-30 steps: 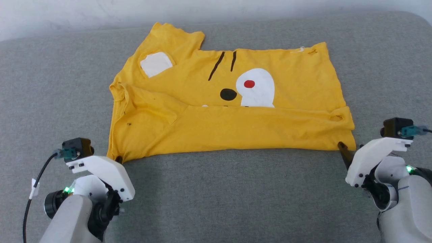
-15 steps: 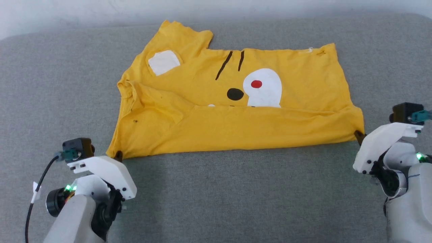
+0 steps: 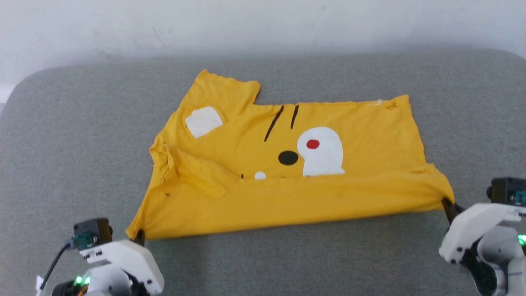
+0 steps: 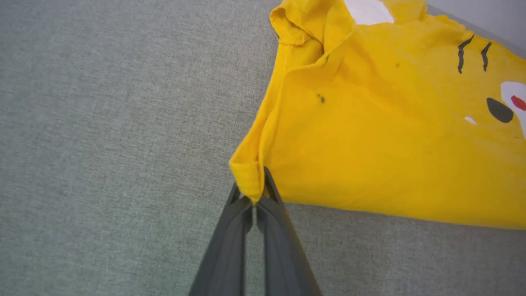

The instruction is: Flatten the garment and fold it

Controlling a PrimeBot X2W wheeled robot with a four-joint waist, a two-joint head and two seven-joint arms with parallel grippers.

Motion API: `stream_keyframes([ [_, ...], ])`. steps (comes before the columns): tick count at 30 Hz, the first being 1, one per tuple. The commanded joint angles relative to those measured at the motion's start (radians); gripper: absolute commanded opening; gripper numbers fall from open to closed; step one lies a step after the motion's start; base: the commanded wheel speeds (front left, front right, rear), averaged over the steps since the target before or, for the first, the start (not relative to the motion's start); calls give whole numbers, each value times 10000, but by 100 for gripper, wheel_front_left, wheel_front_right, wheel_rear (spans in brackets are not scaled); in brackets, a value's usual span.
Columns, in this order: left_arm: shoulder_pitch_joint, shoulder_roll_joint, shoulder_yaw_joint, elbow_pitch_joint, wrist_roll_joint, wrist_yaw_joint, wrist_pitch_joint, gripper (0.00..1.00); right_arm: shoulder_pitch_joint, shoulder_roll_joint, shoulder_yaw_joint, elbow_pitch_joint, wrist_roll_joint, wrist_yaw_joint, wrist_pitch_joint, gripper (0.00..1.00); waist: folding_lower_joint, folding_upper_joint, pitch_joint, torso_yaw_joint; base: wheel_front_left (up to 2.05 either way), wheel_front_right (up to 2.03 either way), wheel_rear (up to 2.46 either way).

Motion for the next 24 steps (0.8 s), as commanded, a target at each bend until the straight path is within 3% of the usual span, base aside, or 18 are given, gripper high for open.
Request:
stream_keyframes([
  [1, 266, 115, 34, -147, 46, 128, 90, 0, 240, 3, -94, -148, -91, -13, 156, 0, 1, -1, -109, 92, 0, 0, 0],
  [9, 1475, 334, -98, -991, -105, 528, 899, 0, 1270, 3, -392, -399, -690, -13, 1652, 0, 1, -1, -85, 150, 0, 0, 0],
  [18, 1602, 87, -350, -661, -250, 343, 828, 0, 1425, 3, -313, 386, -937, -13, 1546, 0, 1, -1, -2, 160, 0, 0, 0],
  [19, 1578, 33, -344, -568, -267, 316, 729, 22, 1440, 3, -282, 480, -910, -13, 1478, 0, 1, -1, -21, 158, 0, 0, 0],
  [20, 1570, -32, -356, -487, -311, 277, 682, 90, 1458, 3, -248, 541, -869, -13, 1399, 2, 1, -1, -44, 158, 0, 0, 0],
  [21, 1564, -77, -373, -434, -339, 239, 640, 100, 1485, 3, -195, 561, -813, -13, 1273, 40, 1, -1, -77, 159, 0, 0, 0],
  [22, 1558, -105, -372, -419, -350, 208, 564, 100, 1528, 3, -140, 553, -716, -13, 1114, 87, 1, -1, -113, 160, 0, 0, 0],
  [23, 1557, -111, -369, -416, -348, 179, 492, 100, 1581, 3, -137, 521, -620, -13, 909, 100, 1, -1, -150, 160, 0, 0, 0],
  [24, 1554, -97, -368, -438, -337, 132, 412, 100, 1643, 3, -101, 457, -584, -13, 690, 100, 1, -1, -182, 159, 0, 0, 0],
])
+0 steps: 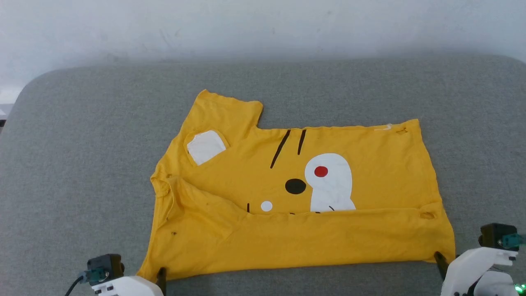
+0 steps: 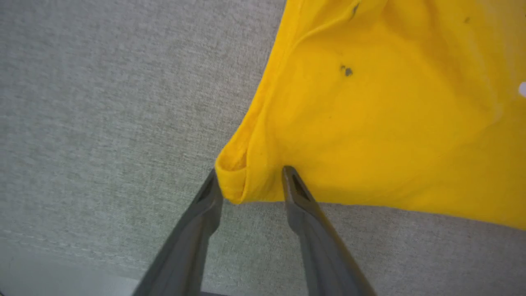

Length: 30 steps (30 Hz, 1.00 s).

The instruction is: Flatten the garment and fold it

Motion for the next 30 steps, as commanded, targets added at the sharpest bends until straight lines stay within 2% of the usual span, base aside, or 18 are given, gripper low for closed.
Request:
stream_keyframes([
  [1, 16, 29, 28, -32, -2, -69, -202, 100, 203, -12, 87, -131, 41, -21, -342, 100, 1, -2, -75, -8, 0, 0, 0],
  [6, -185, 339, 163, -573, 425, -260, -1109, 100, 297, -12, 133, -839, -2, -21, -2341, 100, 1, -2, -122, -117, 0, 0, 0],
  [9, -619, 672, 198, -870, 922, -504, -1877, 100, 212, -212, 602, -1219, 24, -21, -3670, 100, 1, -2, 3, -234, 0, 0, 0],
  [13, -1721, 1076, 83, -911, 1598, -1005, -2781, 100, 34, -625, 1548, -1758, 157, -21, -5071, 100, 1, -2, 379, -410, 0, 0, 0],
  [17, -3338, 1299, -131, -515, 2016, -1641, -3240, 100, -289, -960, 2302, -2287, 321, -21, -5999, 100, 1, -2, 927, -618, 0, 0, 0],
  [20, -4794, 1406, -296, 81, 2159, -2179, -3224, 100, -594, -1027, 2594, -2549, 406, -21, -6423, 100, 1, -2, 1414, -819, 0, 0, 0],
  [21, -4794, 1406, -296, 81, 2159, -2179, -3224, 100, -594, -1027, 2594, -2549, 406, -21, -6423, 100, 1, -2, 1414, -819, 0, 0, 0],
  [25, -6875, 1520, -544, 1076, 2293, -2863, -2757, 100, -1034, -970, 2893, -2776, 457, -21, -6717, 100, 1, -2, 2173, -1180, 0, 0, 0],
  [29, -8813, 1574, -822, 2149, 2316, -3440, -1688, 100, -1528, -880, 3084, -2832, 605, -21, -6905, 100, 1, -2, 2980, -1571, 0, 0, 0],
  [30, -9645, 1617, -871, 2707, 2249, -3657, -1093, 100, -1746, -761, 3061, -2839, 550, -21, -6945, 100, 1, -2, 3338, -1777, 0, 0, 0],
])
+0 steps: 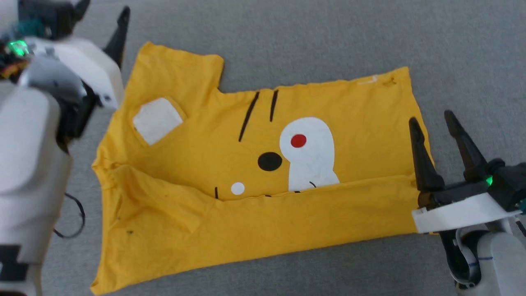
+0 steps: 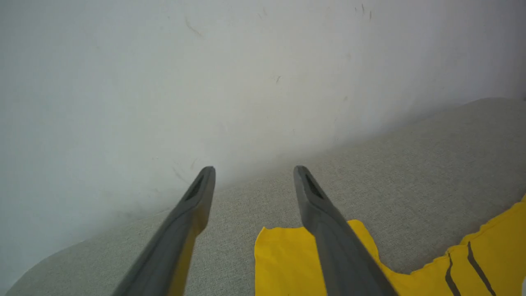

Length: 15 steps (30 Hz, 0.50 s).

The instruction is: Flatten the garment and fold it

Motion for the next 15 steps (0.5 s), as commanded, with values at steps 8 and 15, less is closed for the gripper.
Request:
stream_keyframes([
  [8, -1965, 261, -59, 1747, -477, -270, 2685, 100, -741, 352, 232, 221, -5, -19, -266, 100, -4, 0, 1880, -1310, 0, 0, 0],
  [15, -2465, 436, 27, 2315, -877, 174, 4924, 100, -1004, 513, 366, 543, 95, -19, -468, 100, -4, 0, 2233, -1571, 0, 0, 0],
])
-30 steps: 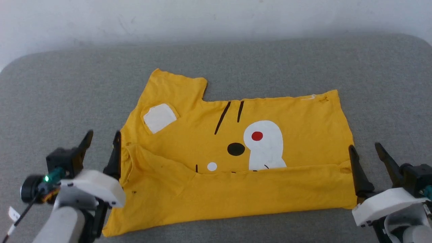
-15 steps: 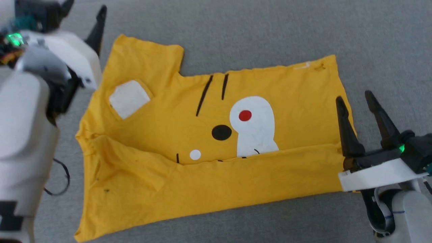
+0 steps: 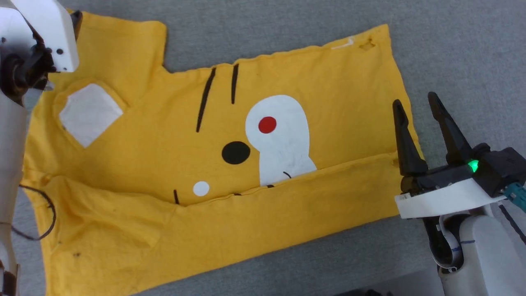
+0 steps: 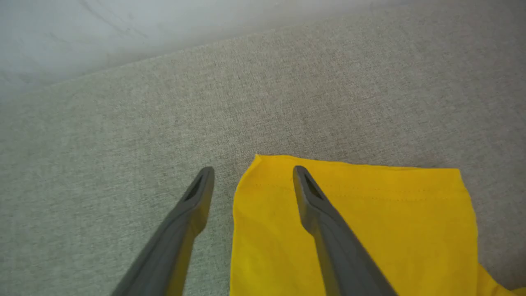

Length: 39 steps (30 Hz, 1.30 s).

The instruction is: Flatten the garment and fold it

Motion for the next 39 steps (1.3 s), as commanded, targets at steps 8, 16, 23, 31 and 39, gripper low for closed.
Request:
stream_keyframes([
  [8, 282, 168, 91, -275, -315, 831, 1656, 97, -358, 119, 92, 215, 70, -17, -154, 100, -1, 1, 399, -347, 0, 0, 0],
  [16, 793, 278, 115, -1128, -542, 946, 1960, 0, -2044, -360, 111, 656, -68, -17, 1020, 100, -1, 1, 323, -244, 0, 0, 0],
  [23, 798, 88, -35, -1624, -561, 860, 1731, 0, -4706, -227, -676, 2641, -166, -17, 4292, 100, -1, 1, 374, 145, 0, 0, 0],
  [31, 707, -179, -168, -1823, -641, 776, 1515, 0, -6658, 72, -1420, 5012, -570, -17, 7742, 100, -1, 1, 578, 535, 0, 0, 0],
  [39, 746, -343, -195, -1690, -750, 739, 1219, 0, -7156, 64, -1285, 5635, -1186, -17, 9737, 18, -1, 1, 652, 696, 0, 0, 0],
])
